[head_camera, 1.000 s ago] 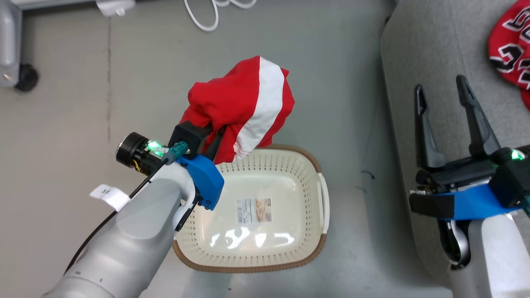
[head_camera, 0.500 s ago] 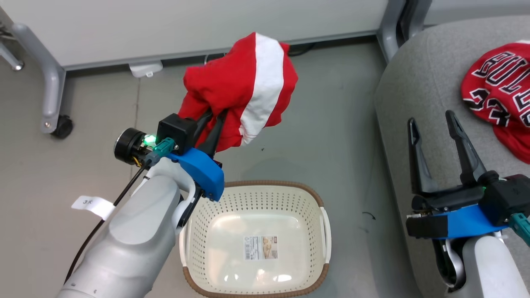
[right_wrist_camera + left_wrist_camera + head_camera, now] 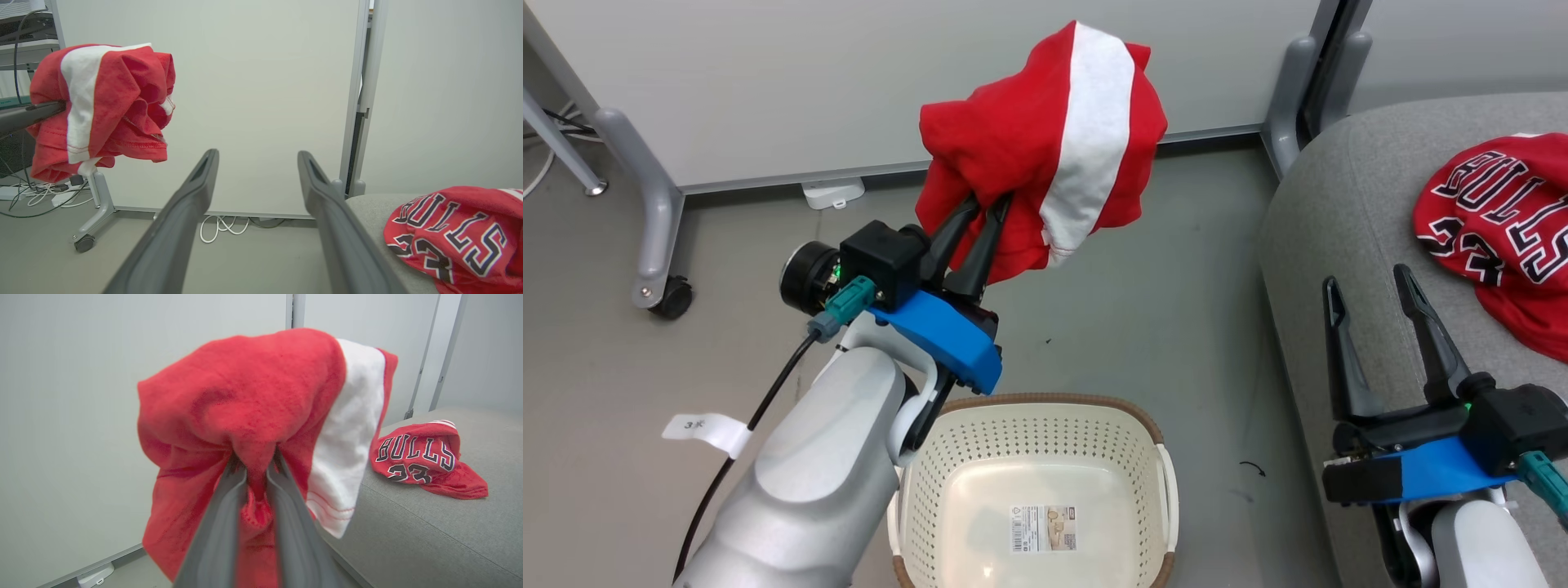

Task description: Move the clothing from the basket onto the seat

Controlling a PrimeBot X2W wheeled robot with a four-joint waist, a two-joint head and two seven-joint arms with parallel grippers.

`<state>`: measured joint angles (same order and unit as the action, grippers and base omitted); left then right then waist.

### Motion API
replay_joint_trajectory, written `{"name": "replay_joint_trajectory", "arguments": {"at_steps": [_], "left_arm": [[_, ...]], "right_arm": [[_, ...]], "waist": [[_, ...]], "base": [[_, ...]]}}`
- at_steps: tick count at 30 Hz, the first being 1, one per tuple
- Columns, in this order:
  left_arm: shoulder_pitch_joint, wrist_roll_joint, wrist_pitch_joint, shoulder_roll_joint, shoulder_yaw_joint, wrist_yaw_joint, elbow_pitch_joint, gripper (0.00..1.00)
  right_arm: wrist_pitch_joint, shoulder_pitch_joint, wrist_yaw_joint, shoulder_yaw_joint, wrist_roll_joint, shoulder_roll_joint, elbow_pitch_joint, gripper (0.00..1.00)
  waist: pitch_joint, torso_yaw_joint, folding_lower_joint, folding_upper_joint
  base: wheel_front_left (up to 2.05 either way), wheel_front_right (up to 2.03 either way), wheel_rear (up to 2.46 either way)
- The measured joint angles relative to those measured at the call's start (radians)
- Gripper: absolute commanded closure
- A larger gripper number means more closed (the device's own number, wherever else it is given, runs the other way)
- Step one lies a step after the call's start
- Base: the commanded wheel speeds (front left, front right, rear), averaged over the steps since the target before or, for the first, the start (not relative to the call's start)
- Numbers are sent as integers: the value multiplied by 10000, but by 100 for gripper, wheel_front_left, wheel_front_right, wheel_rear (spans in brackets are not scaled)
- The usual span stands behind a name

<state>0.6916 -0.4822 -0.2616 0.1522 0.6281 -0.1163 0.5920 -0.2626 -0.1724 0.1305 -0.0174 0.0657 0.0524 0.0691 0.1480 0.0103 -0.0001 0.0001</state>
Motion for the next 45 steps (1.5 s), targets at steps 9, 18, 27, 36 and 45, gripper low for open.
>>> {"name": "replay_joint_trajectory", "arguments": {"at_steps": [9, 18, 27, 36, 45], "left_arm": [[-549, 207, 0, -253, 8, -36, -683, 100], [-856, 384, 0, -374, 107, -50, -1112, 100], [-929, 516, 0, -412, 232, -75, -1239, 100], [-792, 616, 0, -581, 460, -77, -1346, 100], [-634, 644, 0, -744, 746, -88, -1392, 100]], "right_arm": [[0, 178, 0, 201, 167, -8, 52, 0], [0, 241, 0, 702, 476, -12, 151, 0], [0, 245, 0, 2155, 1089, -17, 387, 0], [0, -857, 0, 3394, 1620, -29, 1095, 0], [0, -1884, 0, 3490, 1908, -31, 1856, 0]], "waist": [[-235, 73, 0, 0], [-376, 167, 0, 0], [-406, 273, 1, 0], [-187, 461, 1, 0], [-2, 827, 1, 0]], "base": [[0, 0, 0], [0, 0, 0], [0, 0, 0], [0, 0, 0], [0, 0, 0]]}}
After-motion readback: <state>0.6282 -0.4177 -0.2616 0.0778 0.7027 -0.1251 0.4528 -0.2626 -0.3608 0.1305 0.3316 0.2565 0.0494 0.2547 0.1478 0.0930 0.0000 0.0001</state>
